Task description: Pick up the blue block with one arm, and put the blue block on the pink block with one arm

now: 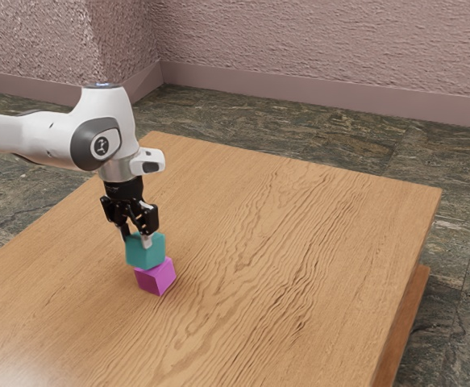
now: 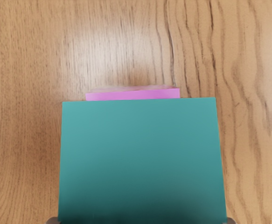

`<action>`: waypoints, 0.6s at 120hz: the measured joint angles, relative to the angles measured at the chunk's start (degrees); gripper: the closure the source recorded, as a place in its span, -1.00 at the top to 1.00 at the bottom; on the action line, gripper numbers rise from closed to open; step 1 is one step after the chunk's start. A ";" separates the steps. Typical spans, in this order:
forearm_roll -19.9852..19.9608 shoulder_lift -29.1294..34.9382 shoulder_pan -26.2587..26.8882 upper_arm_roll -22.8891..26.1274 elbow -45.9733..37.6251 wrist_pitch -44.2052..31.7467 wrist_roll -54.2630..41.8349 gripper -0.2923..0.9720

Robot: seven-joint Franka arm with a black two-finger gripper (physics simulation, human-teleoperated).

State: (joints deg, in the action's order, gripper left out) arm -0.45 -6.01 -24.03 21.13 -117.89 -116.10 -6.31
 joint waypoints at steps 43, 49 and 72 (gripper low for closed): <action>0.13 -0.30 -0.68 0.00 0.52 -0.12 0.36 -0.03; 0.11 -0.43 -0.58 0.00 0.60 -0.15 0.39 -0.03; 0.18 -1.02 -0.72 -0.04 1.01 -0.21 0.50 -0.03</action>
State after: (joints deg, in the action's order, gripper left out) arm -0.26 -7.03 -24.75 21.09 -116.87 -116.32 -5.81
